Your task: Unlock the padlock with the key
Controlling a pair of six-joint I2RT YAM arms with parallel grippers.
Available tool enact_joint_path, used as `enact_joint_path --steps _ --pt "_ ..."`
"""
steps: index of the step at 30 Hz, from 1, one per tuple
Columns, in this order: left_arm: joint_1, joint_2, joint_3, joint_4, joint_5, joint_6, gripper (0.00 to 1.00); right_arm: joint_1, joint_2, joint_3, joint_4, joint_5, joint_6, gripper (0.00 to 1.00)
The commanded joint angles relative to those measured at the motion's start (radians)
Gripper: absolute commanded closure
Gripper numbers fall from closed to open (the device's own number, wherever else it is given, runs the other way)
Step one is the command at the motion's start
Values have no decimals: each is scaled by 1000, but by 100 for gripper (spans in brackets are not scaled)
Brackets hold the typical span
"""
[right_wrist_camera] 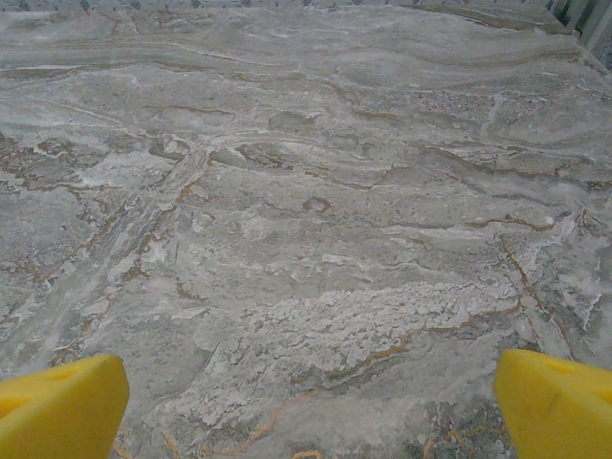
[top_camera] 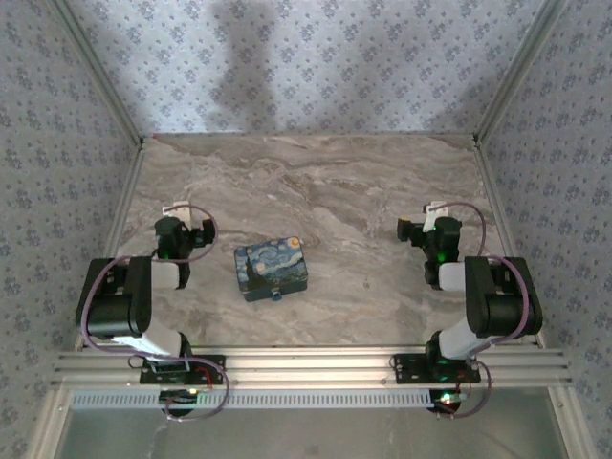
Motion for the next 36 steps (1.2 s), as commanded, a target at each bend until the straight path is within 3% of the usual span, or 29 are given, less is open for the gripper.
enact_joint_path --steps 1,8,14,18,20,23,27,36 --pt "-1 -1 24 4 16 14 2 -8 -3 17 5 0 -8 0" --pt "2 -40 -2 23 12 6 2 -15 -49 31 -48 -8 -1 0" --pt "-7 -269 15 -207 -4 -14 2 -17 -231 126 -390 9 66 0" --pt "-12 -408 102 -459 52 -215 2 -3 -353 217 -661 -32 189 0" --pt "-14 -456 160 -597 112 -383 2 18 -406 255 -795 -59 256 0" --pt "-34 -507 208 -718 227 -507 2 74 -481 288 -960 -89 346 0" --pt "-111 -571 223 -802 277 -574 2 183 -550 283 -1119 -66 435 2" --pt "-343 -595 161 -745 223 -680 2 470 -502 209 -1337 -131 572 25"
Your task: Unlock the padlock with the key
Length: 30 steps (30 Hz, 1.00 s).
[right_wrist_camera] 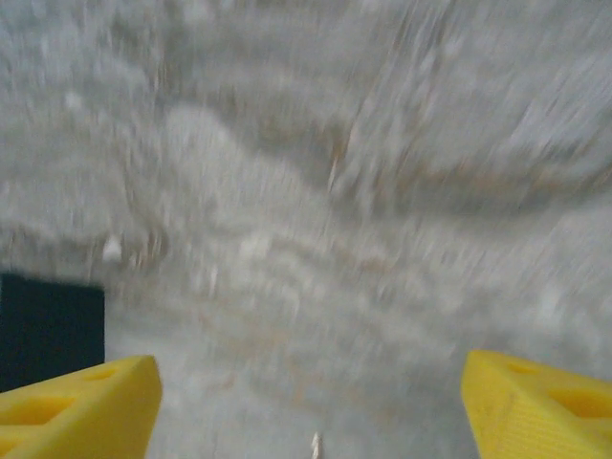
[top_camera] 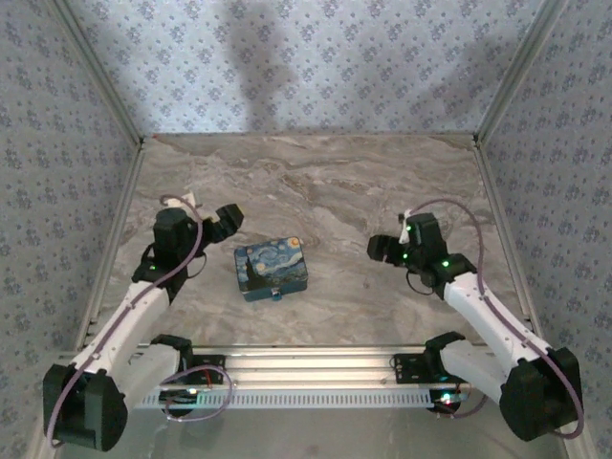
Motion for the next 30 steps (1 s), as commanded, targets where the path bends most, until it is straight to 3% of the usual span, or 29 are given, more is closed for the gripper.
enact_joint_path --steps 1,11,30 --pt "-84 25 -15 10 -25 -48 2 103 58 -38 -156 -30 87 26" --pt "-119 125 -7 84 -9 -77 2 274 328 55 -159 135 -4 43" --pt "-122 140 10 65 -17 -75 2 292 466 95 -120 190 -30 69"
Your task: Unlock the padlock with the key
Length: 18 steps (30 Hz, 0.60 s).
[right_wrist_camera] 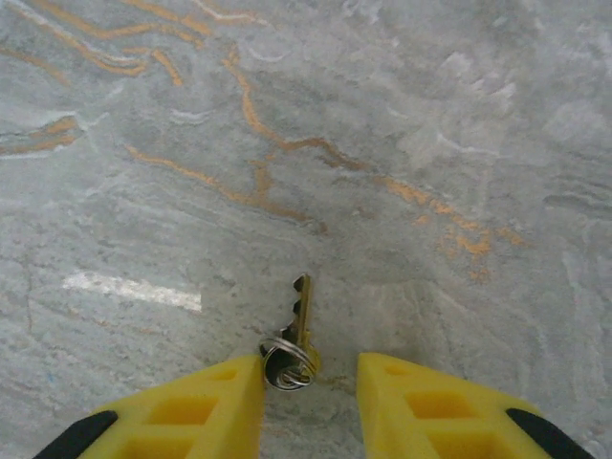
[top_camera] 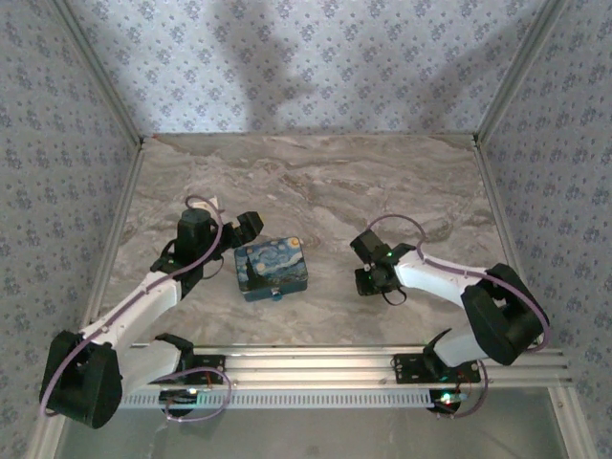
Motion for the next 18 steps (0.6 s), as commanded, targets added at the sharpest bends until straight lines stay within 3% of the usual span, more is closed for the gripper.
enact_joint_path --steps 1,18 --pt "-4 10 16 10 -9 -10 2 10 29 21 15 20 -8 70" --pt "-4 14 29 0 -5 -2 2 31 18 40 -28 74 -14 94"
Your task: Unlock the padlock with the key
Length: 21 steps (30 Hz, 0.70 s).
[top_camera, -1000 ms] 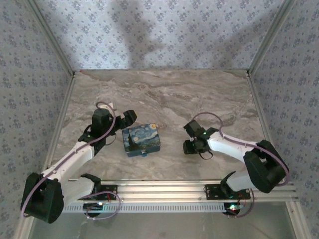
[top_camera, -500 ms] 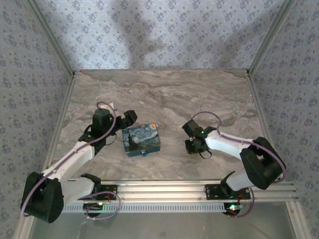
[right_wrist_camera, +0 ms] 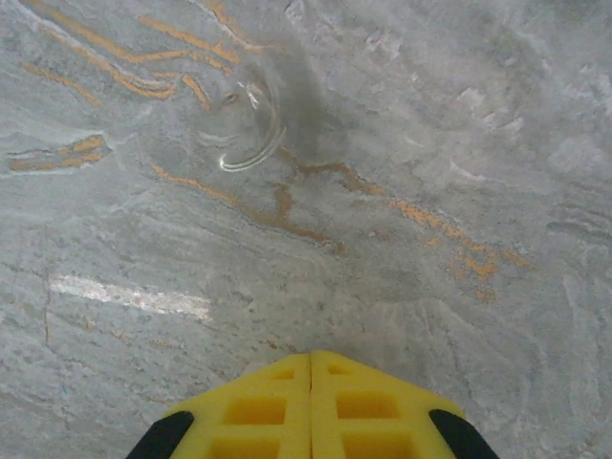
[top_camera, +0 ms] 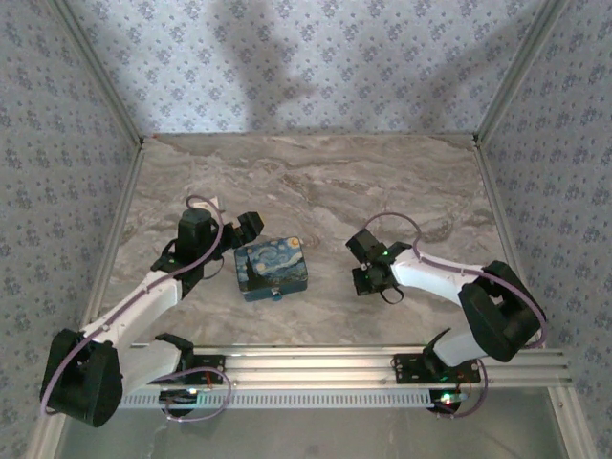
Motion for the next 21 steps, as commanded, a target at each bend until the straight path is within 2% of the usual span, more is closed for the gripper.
enact_joint_path --steps 1,13,21 --pt "-4 6 30 0 -4 -2 2 7 -6 15 -22 37 -3 94" --pt "-4 9 59 -6 37 -48 2 9 -96 10 -16 97 -44 100" --pt "-4 14 83 -23 76 -153 2 10 -192 6 36 114 -103 100"
